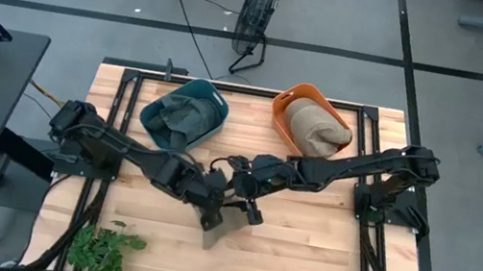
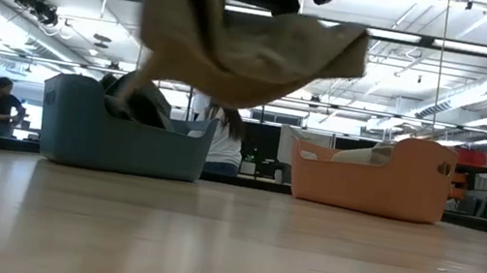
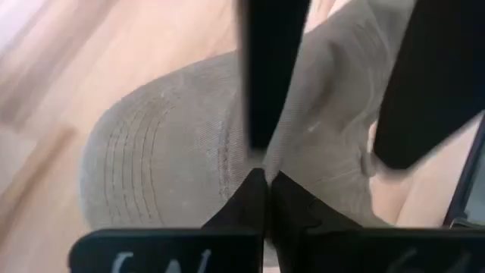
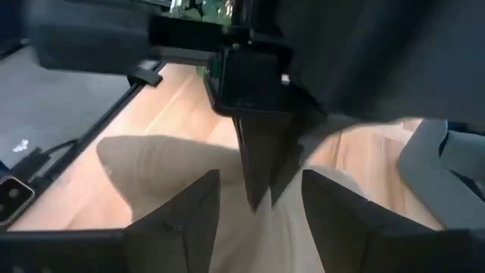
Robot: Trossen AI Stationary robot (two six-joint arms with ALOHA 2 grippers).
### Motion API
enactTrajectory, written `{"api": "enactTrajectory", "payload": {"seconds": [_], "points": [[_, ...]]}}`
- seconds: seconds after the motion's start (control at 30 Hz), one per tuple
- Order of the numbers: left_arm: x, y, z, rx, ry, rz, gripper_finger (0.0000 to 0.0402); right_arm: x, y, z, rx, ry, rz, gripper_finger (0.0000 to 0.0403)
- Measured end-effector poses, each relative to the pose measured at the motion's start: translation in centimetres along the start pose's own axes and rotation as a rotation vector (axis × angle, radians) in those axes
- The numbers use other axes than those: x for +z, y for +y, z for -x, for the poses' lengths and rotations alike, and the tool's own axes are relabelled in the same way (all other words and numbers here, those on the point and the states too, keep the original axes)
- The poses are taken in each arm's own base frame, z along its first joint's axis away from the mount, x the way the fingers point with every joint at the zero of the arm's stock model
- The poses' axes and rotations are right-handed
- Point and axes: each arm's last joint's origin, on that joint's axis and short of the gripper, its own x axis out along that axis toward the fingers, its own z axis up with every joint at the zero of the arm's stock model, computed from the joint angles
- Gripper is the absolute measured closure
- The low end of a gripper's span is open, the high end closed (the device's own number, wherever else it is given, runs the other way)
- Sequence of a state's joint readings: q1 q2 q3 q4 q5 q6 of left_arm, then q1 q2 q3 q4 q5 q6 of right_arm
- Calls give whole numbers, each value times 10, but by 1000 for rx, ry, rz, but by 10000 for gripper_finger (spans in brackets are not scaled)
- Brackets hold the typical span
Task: Pick & Place hat
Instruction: Put the brown cap into the orange bin
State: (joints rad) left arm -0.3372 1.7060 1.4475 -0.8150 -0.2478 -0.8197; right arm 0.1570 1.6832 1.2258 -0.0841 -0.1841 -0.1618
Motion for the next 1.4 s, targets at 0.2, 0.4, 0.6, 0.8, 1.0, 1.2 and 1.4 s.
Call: {"api": "enactTrajectory", "payload": {"seconds": [0.2,0.4,0.6,0.8,1.0,1.2,1.4], "points": [[14,0,-2,-30,-102,-54,388,-11,0,0,-27,122,12,213],[16,-1,-2,-21,-142,-120,395,-17,-1,0,-66,181,56,221],[17,-3,-1,-5,-177,-141,373,-21,-1,1,-86,237,63,314],[20,0,-2,6,-177,-109,352,-25,-3,2,-153,290,59,388],[22,7,-4,51,-171,-94,306,-35,-7,13,-293,435,53,397],[23,14,-4,119,-179,-47,270,-35,-26,65,-421,590,53,398],[25,17,-4,130,-175,-45,262,-18,-46,150,-505,543,211,400]]}}
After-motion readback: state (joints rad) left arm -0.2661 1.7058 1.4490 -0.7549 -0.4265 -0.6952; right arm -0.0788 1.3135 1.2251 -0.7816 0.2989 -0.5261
